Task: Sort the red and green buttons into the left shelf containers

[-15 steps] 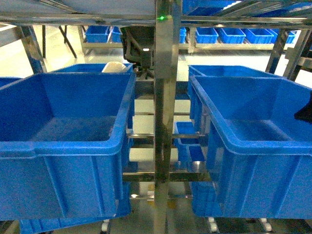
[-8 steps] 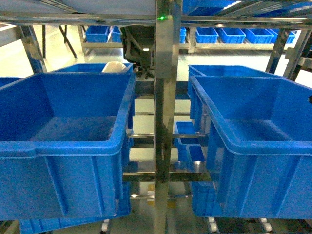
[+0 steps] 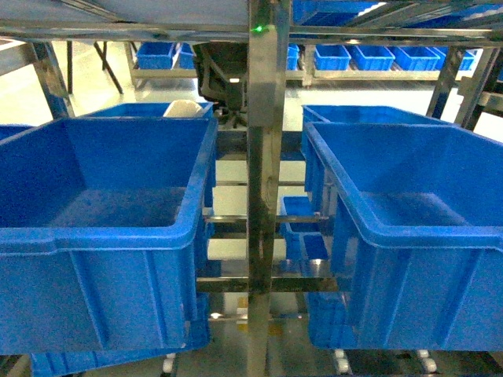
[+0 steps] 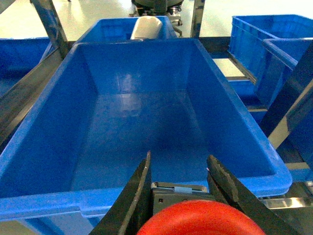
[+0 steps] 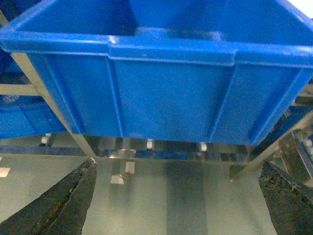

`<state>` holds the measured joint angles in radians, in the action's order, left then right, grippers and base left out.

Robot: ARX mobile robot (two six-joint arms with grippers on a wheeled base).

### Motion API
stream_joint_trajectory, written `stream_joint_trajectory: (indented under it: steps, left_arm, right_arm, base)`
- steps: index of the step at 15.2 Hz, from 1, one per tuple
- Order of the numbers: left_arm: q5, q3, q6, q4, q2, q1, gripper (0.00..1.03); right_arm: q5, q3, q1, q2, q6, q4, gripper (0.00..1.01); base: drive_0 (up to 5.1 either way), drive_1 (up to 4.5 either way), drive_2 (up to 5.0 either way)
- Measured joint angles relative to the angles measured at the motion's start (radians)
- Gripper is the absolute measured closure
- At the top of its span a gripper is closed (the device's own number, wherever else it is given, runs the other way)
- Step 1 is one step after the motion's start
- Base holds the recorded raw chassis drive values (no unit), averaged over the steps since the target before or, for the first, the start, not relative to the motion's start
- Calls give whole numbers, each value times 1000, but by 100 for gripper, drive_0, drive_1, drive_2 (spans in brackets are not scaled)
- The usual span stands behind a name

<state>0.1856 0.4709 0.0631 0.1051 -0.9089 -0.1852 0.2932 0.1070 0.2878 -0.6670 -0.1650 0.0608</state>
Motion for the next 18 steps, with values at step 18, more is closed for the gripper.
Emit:
stream_joint_trajectory:
  steps: [18]
  left_arm:
    - [-207, 362, -125, 19, -695, 220, 74]
  right_arm:
    - [10, 8, -2, 0, -16, 7, 3]
  base:
    - [0, 0, 0]
